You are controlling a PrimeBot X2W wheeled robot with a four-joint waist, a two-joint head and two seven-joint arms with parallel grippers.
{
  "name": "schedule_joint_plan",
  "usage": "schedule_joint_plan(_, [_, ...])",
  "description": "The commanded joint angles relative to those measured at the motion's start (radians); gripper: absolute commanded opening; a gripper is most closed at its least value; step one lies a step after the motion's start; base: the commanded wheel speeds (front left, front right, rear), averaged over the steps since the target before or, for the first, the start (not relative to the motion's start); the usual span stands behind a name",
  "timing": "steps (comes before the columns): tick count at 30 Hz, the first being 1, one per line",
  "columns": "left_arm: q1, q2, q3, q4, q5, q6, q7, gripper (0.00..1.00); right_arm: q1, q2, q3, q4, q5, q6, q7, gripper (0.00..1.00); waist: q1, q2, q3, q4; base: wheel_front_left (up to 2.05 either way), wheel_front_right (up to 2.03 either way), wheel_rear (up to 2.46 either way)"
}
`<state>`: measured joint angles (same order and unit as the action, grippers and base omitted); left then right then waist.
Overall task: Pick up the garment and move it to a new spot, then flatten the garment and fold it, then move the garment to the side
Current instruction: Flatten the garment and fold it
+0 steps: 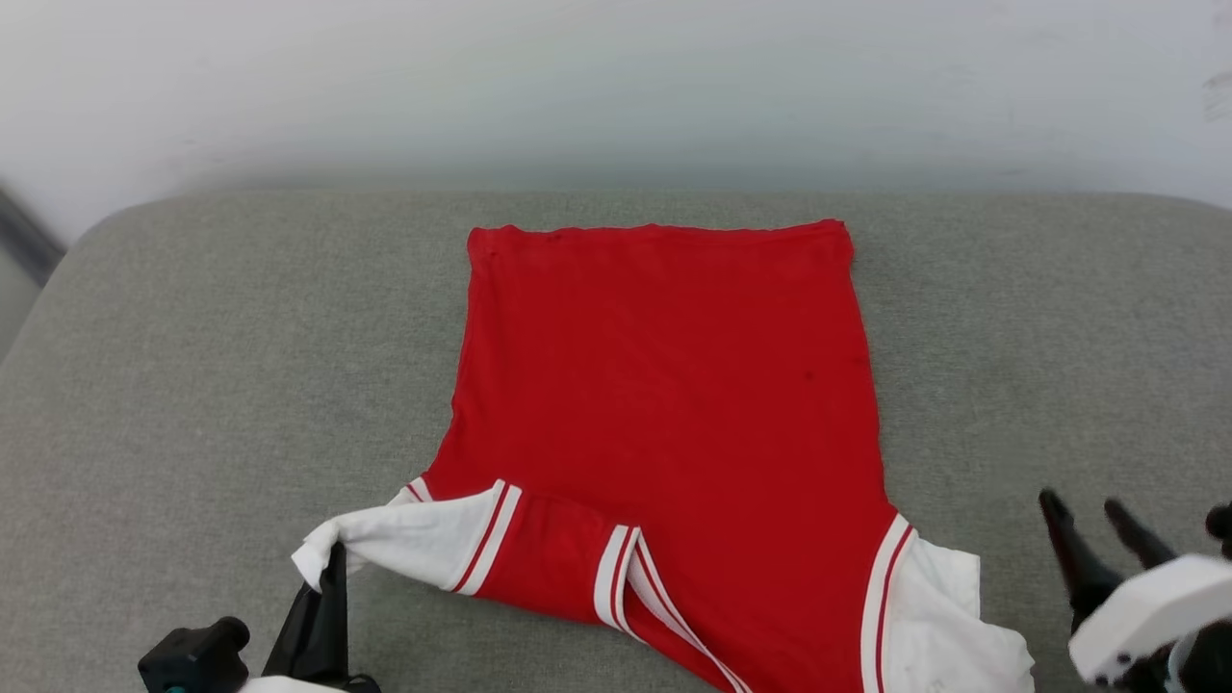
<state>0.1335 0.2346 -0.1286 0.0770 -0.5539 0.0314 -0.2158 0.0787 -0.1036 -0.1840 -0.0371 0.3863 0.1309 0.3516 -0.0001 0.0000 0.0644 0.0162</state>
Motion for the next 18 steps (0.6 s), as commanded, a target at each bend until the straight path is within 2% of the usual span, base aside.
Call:
schedule_joint_plan(1, [-0.019,-0.004,-0.004,-0.019,0.009,0.005,-0.007,0.0,-0.067,-0.006,-0.011,0.03,-0.001,0.0,-0.022,1.0,0.0001,0.0,0.027,0.024,0.0,0.0,0.0])
schedule_joint_plan(4, [-0.047,-0.011,-0.022,-0.061,0.025,0.005,-0.009,0.0,-0.22,-0.035,-0.034,0.12,0.007,-0.001,-0.045,1.0,0.0001,0.0,0.074,0.058,0.0,0.0,0.0])
schedule_joint_plan(7, [-0.092,-0.022,-0.045,-0.108,0.04,-0.008,-0.018,0.0,-0.388,-0.086,-0.05,0.218,0.028,0.0,-0.022,1.0,0.0001,0.0,0.148,0.106,0.0,0.0,0.0])
schedule_joint_plan(13, [-0.199,-0.061,-0.077,-0.142,0.063,-0.051,-0.04,0.0,-0.683,-0.219,-0.024,0.389,0.028,0.0,0.157,1.0,0.0001,0.0,0.296,0.201,0.0,0.0,0.0])
schedule_joint_plan(14, [-0.199,-0.061,-0.077,-0.142,0.063,-0.051,-0.04,0.0,-0.683,-0.219,-0.024,0.389,0.028,0.0,0.157,1.0,0.0001,0.0,0.296,0.201,0.0,0.0,0.0])
schedule_joint_plan(18, [-0.251,-0.088,-0.089,-0.152,0.084,-0.079,-0.047,0.0,-0.857,-0.268,-0.004,0.451,0.02,0.0,0.344,1.0,0.0001,0.0,0.385,0.245,0.0,0.0,0.0])
